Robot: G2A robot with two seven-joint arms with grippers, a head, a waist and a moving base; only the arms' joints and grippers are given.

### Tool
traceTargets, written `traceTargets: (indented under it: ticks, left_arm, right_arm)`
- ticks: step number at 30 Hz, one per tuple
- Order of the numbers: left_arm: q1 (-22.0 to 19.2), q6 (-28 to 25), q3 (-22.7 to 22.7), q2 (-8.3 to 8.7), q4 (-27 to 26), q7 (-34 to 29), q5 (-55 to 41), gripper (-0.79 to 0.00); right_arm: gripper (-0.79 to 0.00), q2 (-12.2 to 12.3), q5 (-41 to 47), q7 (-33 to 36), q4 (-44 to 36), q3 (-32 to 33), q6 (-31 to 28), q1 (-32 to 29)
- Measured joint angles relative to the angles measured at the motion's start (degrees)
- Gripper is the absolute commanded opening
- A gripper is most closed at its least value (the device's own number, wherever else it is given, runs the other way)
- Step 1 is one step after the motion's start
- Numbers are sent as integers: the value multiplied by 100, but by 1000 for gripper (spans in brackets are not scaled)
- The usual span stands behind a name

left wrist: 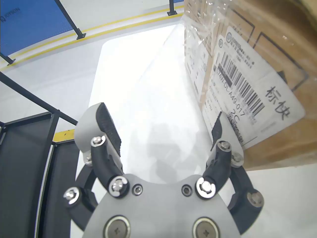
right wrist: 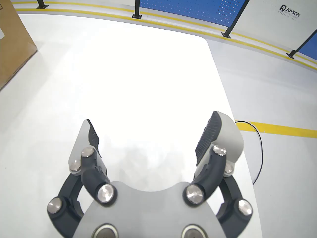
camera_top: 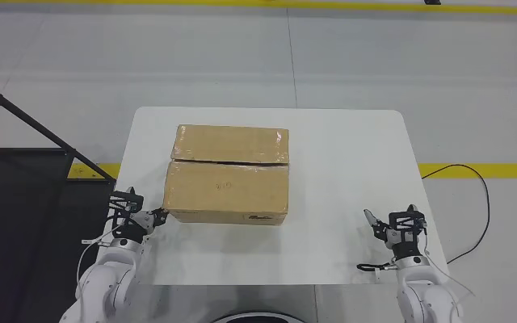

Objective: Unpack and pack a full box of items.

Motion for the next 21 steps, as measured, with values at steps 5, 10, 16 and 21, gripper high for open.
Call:
traceTargets:
  ticks: [5,10,16,21]
  left_arm:
    - [3,-15,-17,-5,-10,40,-70,0]
    - [199,13,-254,-18,-147,247,-350,0]
    - [744,-30,-706,-43,-596,566,-928,0]
    - [1285,-311,-1154,-81,-951,899,-1761,0]
  right_arm:
    - [0,0,1,0,-1,0,0,0]
    - [0,-4,132,-157,-116,21,-264,109]
    - [0,-17,757,5,-425,24,-777,381]
    - [0,-53,1905,448,-611,-65,-1088,841]
